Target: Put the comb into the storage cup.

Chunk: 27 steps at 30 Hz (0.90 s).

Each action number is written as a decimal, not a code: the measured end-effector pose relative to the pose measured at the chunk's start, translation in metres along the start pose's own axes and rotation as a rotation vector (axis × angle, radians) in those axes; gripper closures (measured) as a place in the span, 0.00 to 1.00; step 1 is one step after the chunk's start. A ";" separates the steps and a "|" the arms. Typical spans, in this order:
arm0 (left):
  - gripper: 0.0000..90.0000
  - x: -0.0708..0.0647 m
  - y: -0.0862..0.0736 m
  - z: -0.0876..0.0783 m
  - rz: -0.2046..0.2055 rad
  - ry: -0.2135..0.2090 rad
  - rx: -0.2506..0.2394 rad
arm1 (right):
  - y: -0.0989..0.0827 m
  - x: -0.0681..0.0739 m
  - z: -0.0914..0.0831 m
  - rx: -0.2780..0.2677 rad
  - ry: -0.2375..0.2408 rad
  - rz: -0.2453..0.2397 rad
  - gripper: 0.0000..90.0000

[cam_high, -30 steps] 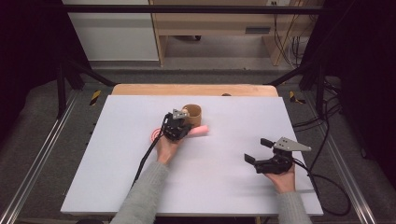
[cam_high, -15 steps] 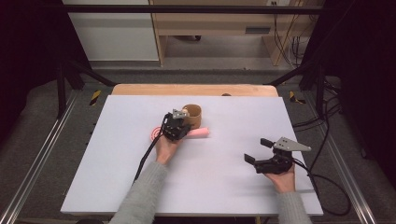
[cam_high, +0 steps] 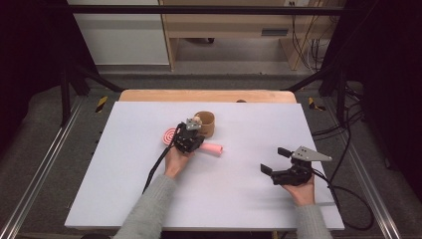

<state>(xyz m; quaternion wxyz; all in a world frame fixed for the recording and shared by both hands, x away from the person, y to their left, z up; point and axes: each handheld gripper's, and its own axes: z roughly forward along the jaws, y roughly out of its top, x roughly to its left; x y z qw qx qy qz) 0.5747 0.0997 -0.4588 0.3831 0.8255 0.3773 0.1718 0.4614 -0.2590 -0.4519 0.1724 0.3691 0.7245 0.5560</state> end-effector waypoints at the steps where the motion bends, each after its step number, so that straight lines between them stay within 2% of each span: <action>1: 1.00 0.000 -0.001 -0.001 0.005 -0.002 -0.001 | 0.000 0.000 0.000 0.001 0.000 0.000 0.00; 6: 1.00 0.000 -0.003 -0.006 0.017 -0.008 -0.001 | 0.000 0.000 0.000 0.003 -0.001 0.001 0.00; 12: 1.00 0.001 -0.005 -0.009 0.013 -0.007 -0.004 | 0.000 0.000 0.000 0.003 -0.002 0.000 0.00; 15: 1.00 0.002 -0.005 -0.009 0.002 -0.008 -0.010 | 0.000 0.000 0.000 0.004 -0.002 0.000 0.00; 20: 1.00 0.000 -0.004 -0.004 -0.032 -0.004 -0.054 | 0.000 0.000 0.000 0.003 -0.001 0.001 0.00; 27: 1.00 -0.001 -0.005 0.002 -0.027 -0.012 -0.027 | 0.000 0.000 0.000 0.001 0.000 -0.004 0.00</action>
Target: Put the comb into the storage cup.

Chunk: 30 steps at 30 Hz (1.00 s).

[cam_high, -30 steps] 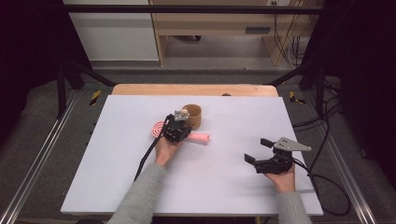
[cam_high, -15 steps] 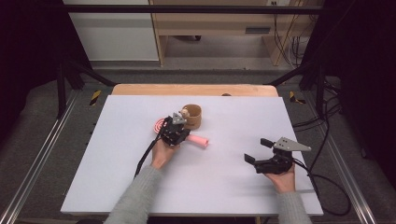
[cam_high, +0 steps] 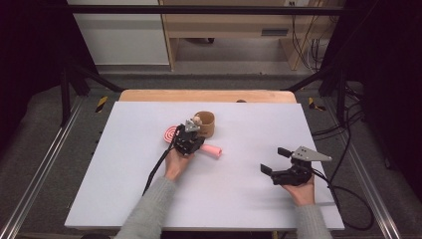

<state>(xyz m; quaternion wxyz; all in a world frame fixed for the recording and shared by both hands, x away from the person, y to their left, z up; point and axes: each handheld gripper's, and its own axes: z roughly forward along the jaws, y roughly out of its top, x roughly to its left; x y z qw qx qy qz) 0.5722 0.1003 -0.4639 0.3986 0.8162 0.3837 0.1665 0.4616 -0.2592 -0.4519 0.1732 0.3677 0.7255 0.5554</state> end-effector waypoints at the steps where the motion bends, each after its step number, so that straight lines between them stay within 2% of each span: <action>1: 1.00 0.000 0.000 0.000 0.006 -0.001 0.002 | 0.000 0.000 0.000 -0.001 0.000 0.002 0.00; 13: 1.00 0.000 -0.003 -0.007 0.039 -0.004 0.031 | 0.000 0.000 0.000 0.002 -0.001 0.004 0.00; 19: 1.00 0.001 -0.004 -0.009 0.041 -0.010 0.033 | 0.000 0.000 0.000 0.001 0.000 0.005 0.00; 21: 1.00 0.000 -0.005 -0.011 0.059 -0.009 0.040 | 0.000 0.000 0.000 0.001 0.000 0.003 0.00; 30: 1.00 0.000 -0.007 -0.017 0.079 -0.024 0.055 | 0.000 0.000 0.000 0.001 0.000 0.006 0.00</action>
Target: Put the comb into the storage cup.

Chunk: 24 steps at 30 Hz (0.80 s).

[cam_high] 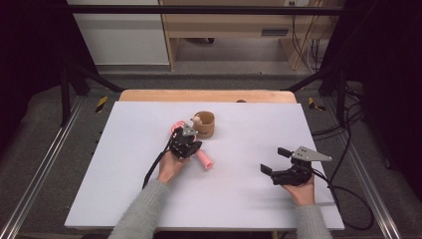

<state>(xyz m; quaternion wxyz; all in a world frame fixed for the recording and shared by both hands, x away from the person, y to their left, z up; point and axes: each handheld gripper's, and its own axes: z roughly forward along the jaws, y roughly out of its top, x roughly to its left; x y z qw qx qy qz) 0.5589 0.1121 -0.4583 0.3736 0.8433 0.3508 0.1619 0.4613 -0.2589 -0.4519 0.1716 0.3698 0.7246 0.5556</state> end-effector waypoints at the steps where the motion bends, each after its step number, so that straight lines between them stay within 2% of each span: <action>1: 1.00 0.000 0.000 0.000 0.000 0.000 0.000 | 0.000 0.000 0.000 0.000 0.000 0.000 0.00; 3: 1.00 0.000 0.000 -0.002 0.013 0.001 0.006 | 0.000 0.000 0.000 0.002 -0.001 -0.001 0.00; 18: 1.00 -0.001 -0.002 -0.004 0.022 -0.010 0.008 | 0.000 0.000 0.001 0.003 0.000 0.001 0.00; 24: 1.00 0.001 -0.003 -0.011 0.005 -0.035 -0.052 | 0.000 0.000 0.001 0.005 0.003 0.005 0.01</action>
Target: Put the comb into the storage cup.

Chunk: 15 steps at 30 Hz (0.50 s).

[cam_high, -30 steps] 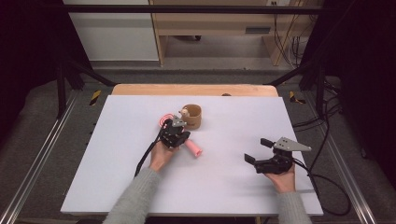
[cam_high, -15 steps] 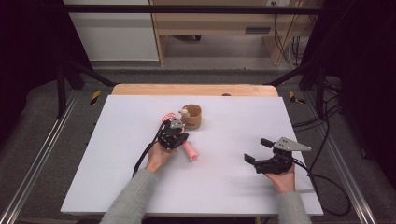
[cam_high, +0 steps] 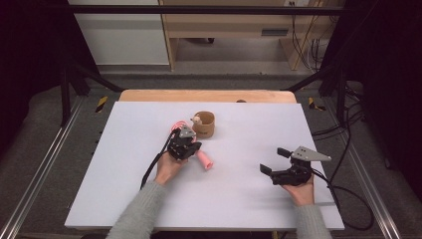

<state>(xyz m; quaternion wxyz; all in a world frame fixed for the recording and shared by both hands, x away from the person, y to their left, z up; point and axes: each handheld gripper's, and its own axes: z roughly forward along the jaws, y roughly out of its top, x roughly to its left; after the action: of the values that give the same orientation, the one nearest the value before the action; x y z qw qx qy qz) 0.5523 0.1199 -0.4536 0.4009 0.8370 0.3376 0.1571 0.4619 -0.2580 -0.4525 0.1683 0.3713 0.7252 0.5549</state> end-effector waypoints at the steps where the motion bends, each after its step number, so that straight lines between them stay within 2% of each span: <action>1: 1.00 0.001 0.000 -0.003 -0.003 0.000 -0.011 | 0.000 0.000 0.000 0.000 -0.001 -0.001 0.01; 6: 0.99 0.006 0.002 -0.023 -0.023 0.011 -0.074 | 0.000 0.000 0.001 0.002 -0.001 -0.002 0.01; 9: 0.92 0.010 0.001 -0.038 -0.031 0.024 -0.102 | 0.001 0.000 0.001 0.003 -0.001 -0.001 0.01; 12: 0.79 0.014 -0.003 -0.052 -0.042 0.049 -0.120 | 0.002 0.001 0.001 0.004 -0.004 0.000 0.01; 15: 0.64 0.020 -0.010 -0.065 -0.072 0.064 -0.128 | 0.003 0.003 0.002 0.007 -0.003 -0.002 0.01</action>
<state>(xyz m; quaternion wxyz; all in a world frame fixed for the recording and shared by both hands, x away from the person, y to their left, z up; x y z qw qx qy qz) 0.5275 0.1750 -0.4207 0.4479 0.7916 0.3692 0.1907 0.4624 -0.2542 -0.4496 0.1684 0.3722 0.7273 0.5515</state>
